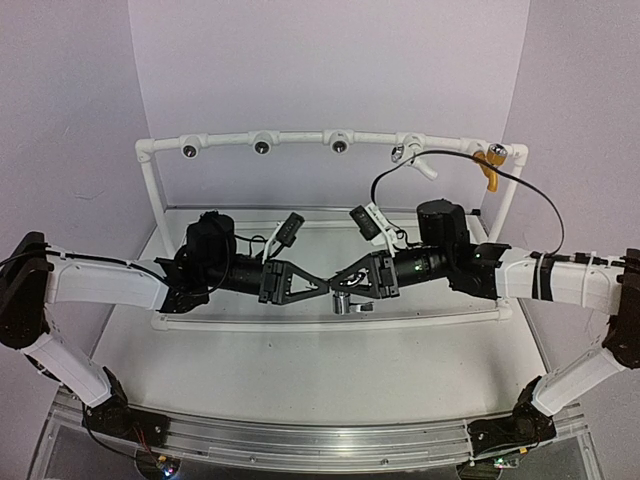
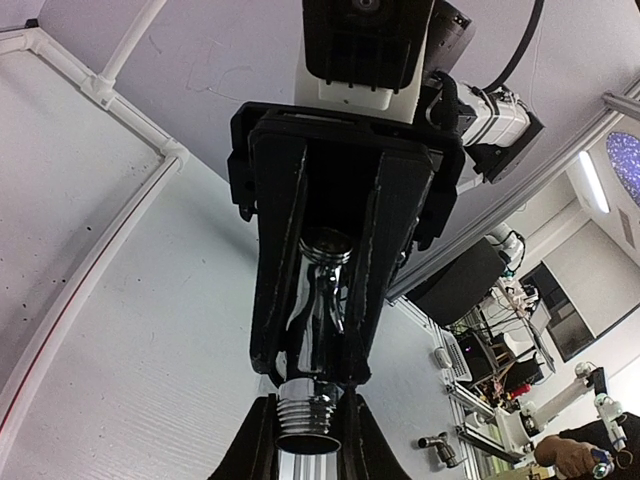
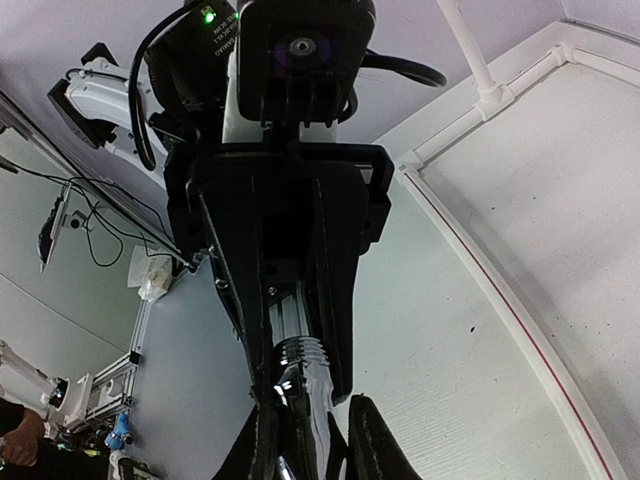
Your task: Install the water faucets
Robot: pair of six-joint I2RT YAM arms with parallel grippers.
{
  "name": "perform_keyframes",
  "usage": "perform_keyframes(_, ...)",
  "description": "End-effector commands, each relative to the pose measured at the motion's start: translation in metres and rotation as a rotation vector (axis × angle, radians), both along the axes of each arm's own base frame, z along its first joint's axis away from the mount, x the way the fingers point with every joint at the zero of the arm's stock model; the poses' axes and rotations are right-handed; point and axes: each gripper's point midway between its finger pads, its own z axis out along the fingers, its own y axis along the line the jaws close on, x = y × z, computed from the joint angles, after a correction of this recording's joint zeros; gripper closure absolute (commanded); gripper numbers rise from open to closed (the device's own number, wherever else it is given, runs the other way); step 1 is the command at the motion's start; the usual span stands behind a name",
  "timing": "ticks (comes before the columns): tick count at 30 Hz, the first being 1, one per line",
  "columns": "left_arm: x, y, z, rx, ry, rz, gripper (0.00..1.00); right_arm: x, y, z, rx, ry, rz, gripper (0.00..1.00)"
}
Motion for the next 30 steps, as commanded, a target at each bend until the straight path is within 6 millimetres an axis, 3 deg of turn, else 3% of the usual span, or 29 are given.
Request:
perform_keyframes(1,0.003,0.003,0.042,-0.092,-0.101,0.034,0.98,-0.007,0.004,0.018,0.062,-0.020,0.040,1.00)
perform_keyframes(2,0.005,0.004,0.042,-0.089,-0.101,0.049,0.91,-0.005,0.004,0.018,0.059,-0.018,0.023,1.00)
perform_keyframes(5,0.019,0.012,0.040,-0.071,-0.093,0.133,0.51,0.009,0.000,0.014,0.031,-0.036,-0.078,1.00)
perform_keyframes(7,0.032,0.023,0.034,-0.045,-0.080,0.224,0.31,0.023,-0.007,0.005,-0.028,-0.063,-0.173,1.00)
perform_keyframes(9,0.050,0.041,0.026,-0.003,-0.064,0.345,0.22,0.041,-0.018,-0.003,-0.095,-0.094,-0.299,1.00)
perform_keyframes(13,0.086,0.092,0.012,0.115,-0.054,0.644,0.14,0.068,-0.044,-0.009,-0.182,-0.153,-0.510,1.00)
perform_keyframes(17,0.131,0.179,-0.002,0.309,-0.025,1.091,0.10,0.076,-0.057,-0.001,-0.209,-0.207,-0.577,1.00)
perform_keyframes(18,0.136,0.207,-0.014,0.389,0.008,1.190,0.09,0.073,-0.055,-0.001,-0.220,-0.219,-0.547,1.00)
perform_keyframes(21,0.148,0.271,-0.019,0.452,0.021,1.407,0.08,0.071,-0.053,-0.002,-0.243,-0.238,-0.527,1.00)
perform_keyframes(25,0.152,0.344,-0.020,0.486,0.010,1.675,0.01,0.067,-0.048,0.000,-0.239,-0.263,-0.492,1.00)
perform_keyframes(28,0.163,0.385,-0.018,0.418,0.024,1.795,0.00,0.062,-0.046,0.002,-0.236,-0.286,-0.469,1.00)
perform_keyframes(30,0.176,0.402,-0.018,0.363,0.028,1.828,0.00,0.060,-0.046,0.003,-0.237,-0.304,-0.461,1.00)
